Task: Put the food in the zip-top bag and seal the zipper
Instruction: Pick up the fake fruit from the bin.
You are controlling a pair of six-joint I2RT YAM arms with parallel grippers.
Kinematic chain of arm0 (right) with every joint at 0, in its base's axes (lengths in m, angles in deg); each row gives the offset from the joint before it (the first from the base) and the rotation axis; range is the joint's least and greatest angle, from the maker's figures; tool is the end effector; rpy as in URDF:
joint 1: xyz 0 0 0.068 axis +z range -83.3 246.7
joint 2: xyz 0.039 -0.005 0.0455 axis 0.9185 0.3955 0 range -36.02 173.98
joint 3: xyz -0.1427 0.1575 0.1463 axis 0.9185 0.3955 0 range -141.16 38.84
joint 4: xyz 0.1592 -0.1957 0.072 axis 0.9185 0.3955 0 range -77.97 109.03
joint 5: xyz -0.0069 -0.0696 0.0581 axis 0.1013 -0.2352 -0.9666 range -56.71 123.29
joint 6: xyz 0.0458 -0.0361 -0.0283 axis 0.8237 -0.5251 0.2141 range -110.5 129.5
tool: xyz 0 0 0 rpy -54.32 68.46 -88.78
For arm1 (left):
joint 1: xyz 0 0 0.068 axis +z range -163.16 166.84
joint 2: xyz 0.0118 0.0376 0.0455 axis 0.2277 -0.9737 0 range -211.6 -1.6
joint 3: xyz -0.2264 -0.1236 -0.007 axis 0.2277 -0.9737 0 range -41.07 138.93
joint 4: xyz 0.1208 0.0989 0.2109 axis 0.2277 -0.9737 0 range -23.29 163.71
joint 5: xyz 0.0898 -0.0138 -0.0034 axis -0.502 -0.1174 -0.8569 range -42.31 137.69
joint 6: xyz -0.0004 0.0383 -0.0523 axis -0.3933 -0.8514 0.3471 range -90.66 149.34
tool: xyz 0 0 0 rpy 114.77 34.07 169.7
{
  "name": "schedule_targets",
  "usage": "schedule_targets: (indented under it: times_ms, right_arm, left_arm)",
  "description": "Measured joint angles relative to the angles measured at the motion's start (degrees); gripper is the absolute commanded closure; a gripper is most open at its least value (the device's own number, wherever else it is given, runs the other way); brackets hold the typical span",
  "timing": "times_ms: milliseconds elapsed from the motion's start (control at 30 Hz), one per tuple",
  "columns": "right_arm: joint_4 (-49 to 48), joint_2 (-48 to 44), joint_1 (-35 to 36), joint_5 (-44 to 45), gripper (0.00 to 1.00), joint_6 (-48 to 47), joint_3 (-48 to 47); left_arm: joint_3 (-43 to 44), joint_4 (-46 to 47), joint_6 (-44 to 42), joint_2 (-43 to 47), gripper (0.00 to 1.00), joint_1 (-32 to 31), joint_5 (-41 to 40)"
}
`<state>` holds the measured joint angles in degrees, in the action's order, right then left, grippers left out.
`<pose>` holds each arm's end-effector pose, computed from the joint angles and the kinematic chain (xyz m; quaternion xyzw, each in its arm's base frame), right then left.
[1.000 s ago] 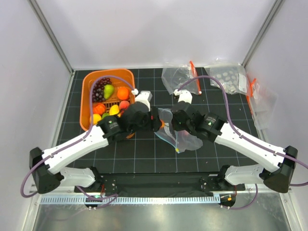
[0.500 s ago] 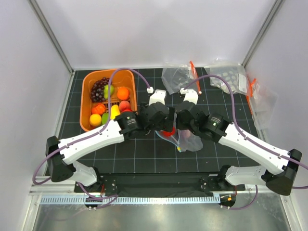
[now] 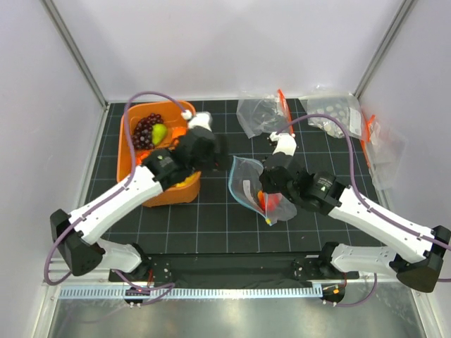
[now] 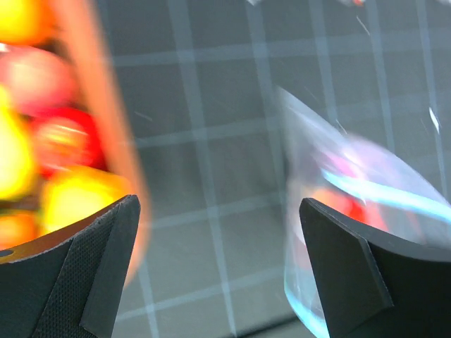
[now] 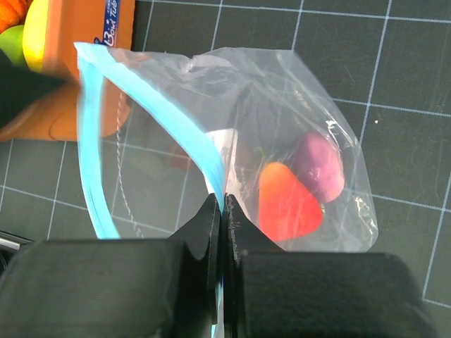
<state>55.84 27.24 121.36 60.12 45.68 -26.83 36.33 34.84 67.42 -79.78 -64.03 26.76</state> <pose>0.1579 0.1832 0.3270 -0.0481 0.8904 0.1366 0.4315 0.2092 -0.2285 0.3363 0.0223 0.8930 -0.1758 0.4137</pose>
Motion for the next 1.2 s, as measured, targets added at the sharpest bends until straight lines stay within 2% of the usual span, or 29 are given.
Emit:
schedule_targets:
  times_ms: [233,367,500,867,1067,1167,1200]
  right_arm:
    - [0.04,-0.96,0.0,0.0,0.99,-0.02,0.63]
    - [0.04,-1.01,0.0,0.0,0.99,-0.04,0.66]
    - [0.02,-1.01,0.0,0.02,0.99,-0.04,0.7]
    - [0.02,-0.98,0.0,0.0,0.99,-0.09,0.74]
    - [0.0,-0.48,0.0,-0.09,0.99,-0.15,0.76]
    - [0.0,-0.24,0.0,-0.17,0.99,-0.28,0.76]
    - [0.0,-0.22,0.0,-0.17,0.99,-0.31,0.76]
  left_arm:
    - [0.09,-1.31,-3.04,2.27,0.0,19.93,2.43]
    - [0.24,-0.96,-3.56,1.25,0.0,28.41,5.57]
    - [2.19,-0.46,-3.65,-4.22,0.0,34.18,7.21]
    - [16.94,-0.48,-7.08,-30.16,0.0,35.93,10.45]
    - [26.36,-2.75,-9.01,-41.51,0.0,36.22,8.92]
    - [29.11,-3.85,-9.6,-44.89,0.03,36.5,8.68]
    - [29.75,-4.22,-9.68,-45.66,0.09,36.54,8.72]
